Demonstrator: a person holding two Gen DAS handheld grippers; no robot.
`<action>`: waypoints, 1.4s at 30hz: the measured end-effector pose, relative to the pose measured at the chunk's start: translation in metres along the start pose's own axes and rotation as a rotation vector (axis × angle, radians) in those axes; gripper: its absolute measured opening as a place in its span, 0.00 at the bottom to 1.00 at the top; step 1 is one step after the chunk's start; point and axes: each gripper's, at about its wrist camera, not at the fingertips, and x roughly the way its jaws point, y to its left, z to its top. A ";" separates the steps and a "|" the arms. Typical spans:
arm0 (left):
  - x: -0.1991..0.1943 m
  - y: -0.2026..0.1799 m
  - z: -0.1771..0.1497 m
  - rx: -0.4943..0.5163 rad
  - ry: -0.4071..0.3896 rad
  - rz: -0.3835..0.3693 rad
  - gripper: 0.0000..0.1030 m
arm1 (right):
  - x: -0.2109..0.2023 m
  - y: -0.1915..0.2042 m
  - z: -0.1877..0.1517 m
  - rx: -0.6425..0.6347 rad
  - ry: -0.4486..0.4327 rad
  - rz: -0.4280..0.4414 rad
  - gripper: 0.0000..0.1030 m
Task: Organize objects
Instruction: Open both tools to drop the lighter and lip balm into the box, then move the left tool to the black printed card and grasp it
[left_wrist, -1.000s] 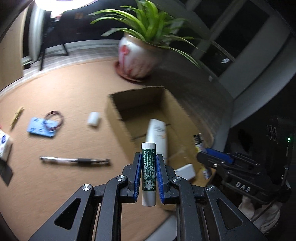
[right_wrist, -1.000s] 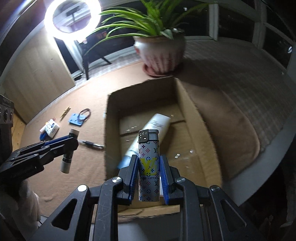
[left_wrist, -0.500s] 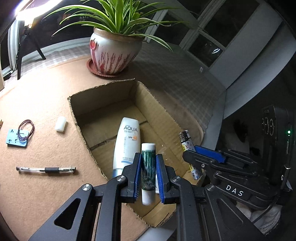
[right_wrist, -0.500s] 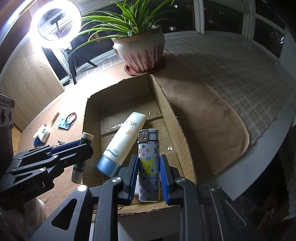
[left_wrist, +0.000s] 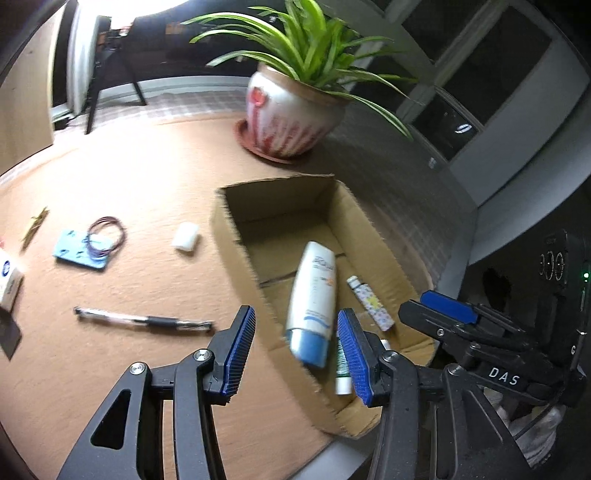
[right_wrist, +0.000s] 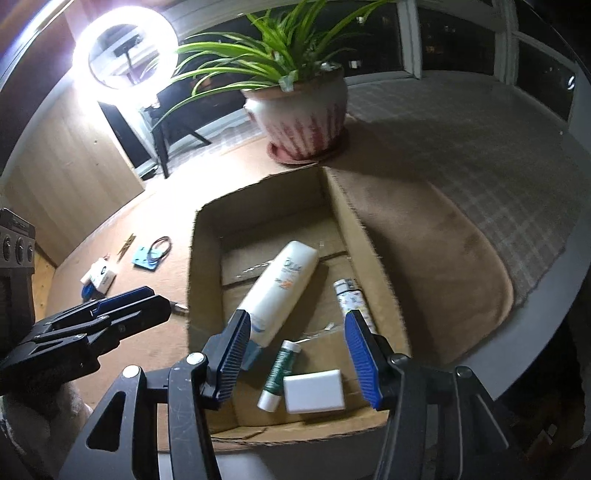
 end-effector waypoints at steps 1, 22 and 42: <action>-0.003 0.006 -0.001 -0.011 -0.001 0.009 0.49 | 0.001 0.004 0.000 -0.009 0.002 0.005 0.48; -0.081 0.197 -0.043 -0.363 -0.043 0.304 0.49 | 0.039 0.123 0.007 -0.221 0.071 0.147 0.48; -0.054 0.297 -0.019 -0.491 0.050 0.478 0.58 | 0.051 0.144 -0.001 -0.202 0.095 0.167 0.48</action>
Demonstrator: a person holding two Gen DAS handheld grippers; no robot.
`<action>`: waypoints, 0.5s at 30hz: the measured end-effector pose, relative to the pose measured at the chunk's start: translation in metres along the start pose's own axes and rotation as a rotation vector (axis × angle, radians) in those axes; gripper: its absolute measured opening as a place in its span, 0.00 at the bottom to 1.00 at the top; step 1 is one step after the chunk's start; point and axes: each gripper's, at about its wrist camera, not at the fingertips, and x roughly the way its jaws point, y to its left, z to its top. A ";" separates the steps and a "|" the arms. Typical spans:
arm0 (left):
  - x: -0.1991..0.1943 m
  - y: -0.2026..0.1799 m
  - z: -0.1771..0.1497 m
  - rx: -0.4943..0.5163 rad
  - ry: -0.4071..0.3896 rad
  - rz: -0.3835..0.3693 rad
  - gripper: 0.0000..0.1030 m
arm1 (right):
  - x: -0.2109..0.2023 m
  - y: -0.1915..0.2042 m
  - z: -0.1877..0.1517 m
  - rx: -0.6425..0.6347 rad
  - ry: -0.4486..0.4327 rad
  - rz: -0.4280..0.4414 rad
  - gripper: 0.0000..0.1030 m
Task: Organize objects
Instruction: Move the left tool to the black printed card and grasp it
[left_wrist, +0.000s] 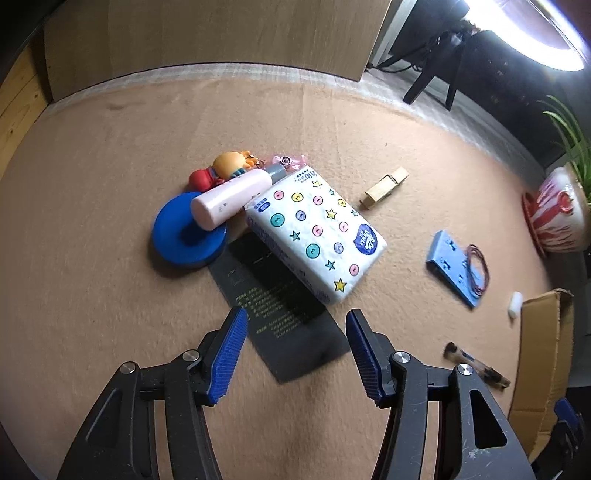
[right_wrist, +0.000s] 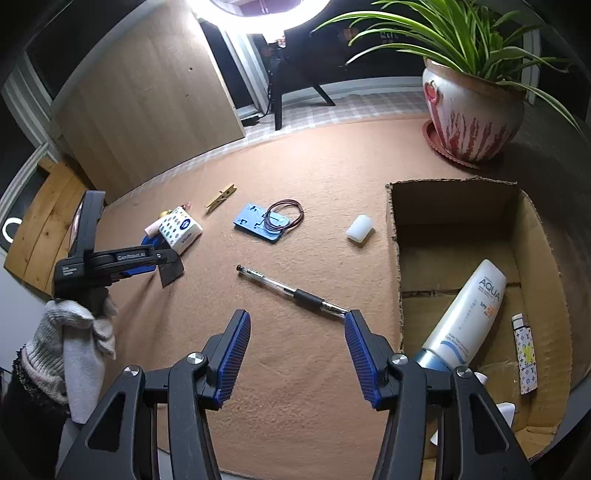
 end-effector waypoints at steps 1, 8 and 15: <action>0.002 -0.001 0.001 0.004 0.006 0.005 0.58 | 0.000 -0.002 0.000 0.007 0.000 0.000 0.48; 0.008 -0.003 0.010 0.025 -0.014 0.041 0.59 | 0.001 -0.011 0.000 0.037 0.002 0.004 0.48; 0.012 -0.005 0.020 0.042 -0.020 0.072 0.60 | 0.004 -0.009 0.001 0.033 0.011 0.013 0.48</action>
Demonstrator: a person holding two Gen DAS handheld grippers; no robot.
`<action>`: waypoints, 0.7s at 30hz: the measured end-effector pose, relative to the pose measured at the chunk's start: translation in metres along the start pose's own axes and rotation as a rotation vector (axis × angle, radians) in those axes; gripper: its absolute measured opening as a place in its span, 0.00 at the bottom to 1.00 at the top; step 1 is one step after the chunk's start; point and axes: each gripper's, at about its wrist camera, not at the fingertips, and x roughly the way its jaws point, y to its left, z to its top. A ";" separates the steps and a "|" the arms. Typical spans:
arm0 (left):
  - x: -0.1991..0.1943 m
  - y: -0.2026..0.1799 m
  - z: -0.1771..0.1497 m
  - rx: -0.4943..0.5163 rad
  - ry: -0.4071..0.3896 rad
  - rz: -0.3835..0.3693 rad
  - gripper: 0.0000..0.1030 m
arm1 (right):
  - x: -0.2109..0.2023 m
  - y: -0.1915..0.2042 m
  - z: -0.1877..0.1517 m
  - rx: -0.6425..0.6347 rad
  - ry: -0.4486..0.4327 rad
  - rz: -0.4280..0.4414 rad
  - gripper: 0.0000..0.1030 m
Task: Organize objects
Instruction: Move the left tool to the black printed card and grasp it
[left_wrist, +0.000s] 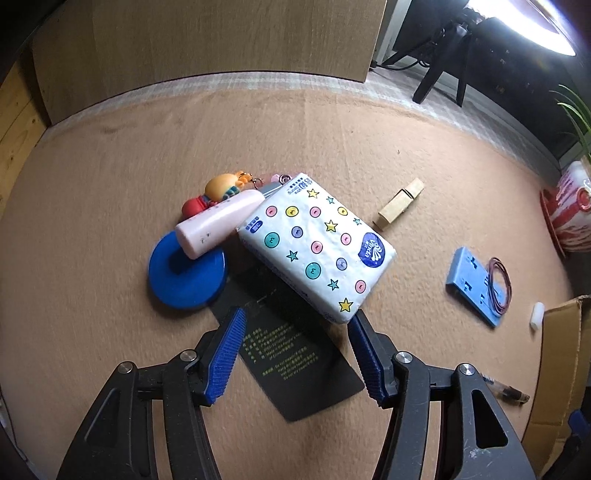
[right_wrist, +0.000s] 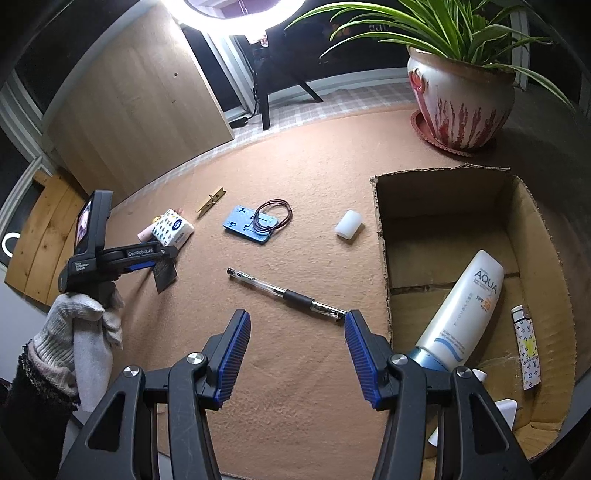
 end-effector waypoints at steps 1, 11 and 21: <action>0.000 -0.002 0.000 0.000 -0.002 0.001 0.60 | 0.001 0.001 0.000 -0.003 0.002 0.001 0.48; -0.004 0.009 -0.024 0.046 -0.045 0.012 0.60 | 0.002 0.007 0.001 -0.014 0.005 0.017 0.48; -0.021 0.038 -0.057 0.039 -0.066 -0.004 0.52 | 0.006 0.021 -0.002 -0.038 0.016 0.039 0.48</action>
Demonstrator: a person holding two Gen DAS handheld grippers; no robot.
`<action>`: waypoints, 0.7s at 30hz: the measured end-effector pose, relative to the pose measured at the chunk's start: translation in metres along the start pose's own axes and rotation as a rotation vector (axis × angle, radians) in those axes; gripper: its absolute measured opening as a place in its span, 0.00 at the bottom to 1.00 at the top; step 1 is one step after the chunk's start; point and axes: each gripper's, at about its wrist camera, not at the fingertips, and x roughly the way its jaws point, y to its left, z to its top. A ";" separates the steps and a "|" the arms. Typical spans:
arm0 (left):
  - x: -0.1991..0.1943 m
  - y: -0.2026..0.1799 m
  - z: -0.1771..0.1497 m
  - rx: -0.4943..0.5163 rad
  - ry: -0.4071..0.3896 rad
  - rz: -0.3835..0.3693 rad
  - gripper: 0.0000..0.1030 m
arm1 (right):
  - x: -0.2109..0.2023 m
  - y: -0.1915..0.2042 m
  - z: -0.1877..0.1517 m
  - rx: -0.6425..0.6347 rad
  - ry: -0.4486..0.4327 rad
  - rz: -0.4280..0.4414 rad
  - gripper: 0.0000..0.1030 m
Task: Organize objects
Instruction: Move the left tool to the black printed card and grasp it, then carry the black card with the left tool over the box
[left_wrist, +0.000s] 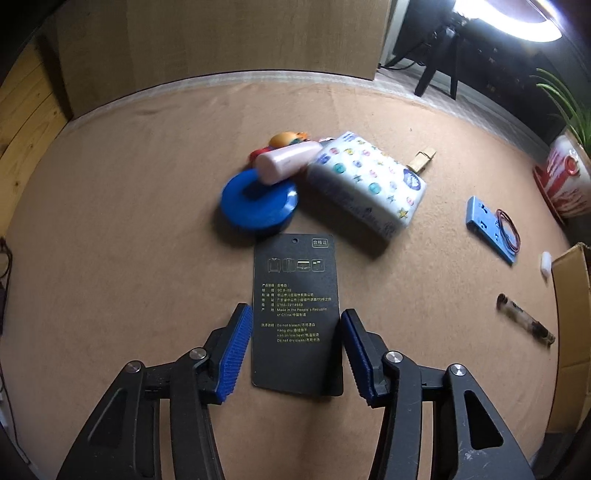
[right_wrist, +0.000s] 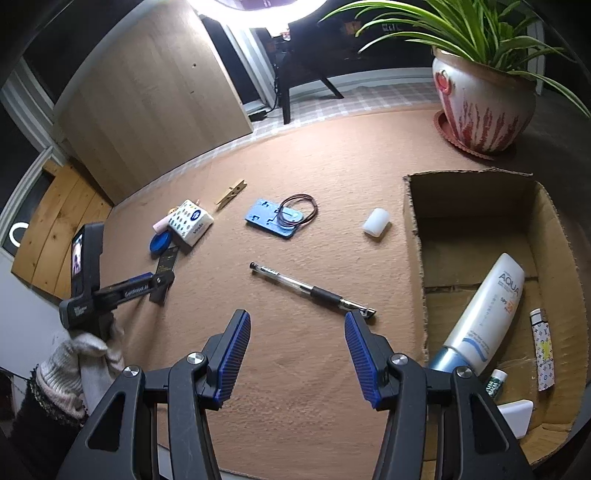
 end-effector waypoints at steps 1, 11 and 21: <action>-0.001 0.001 -0.001 -0.008 0.002 0.000 0.52 | 0.001 0.001 0.000 -0.004 0.001 0.001 0.48; 0.004 -0.012 0.003 0.039 0.027 0.004 0.62 | 0.004 0.016 0.002 -0.052 0.015 -0.006 0.48; -0.006 0.000 -0.007 0.035 0.008 -0.034 0.51 | 0.008 0.015 0.004 -0.049 0.028 -0.009 0.48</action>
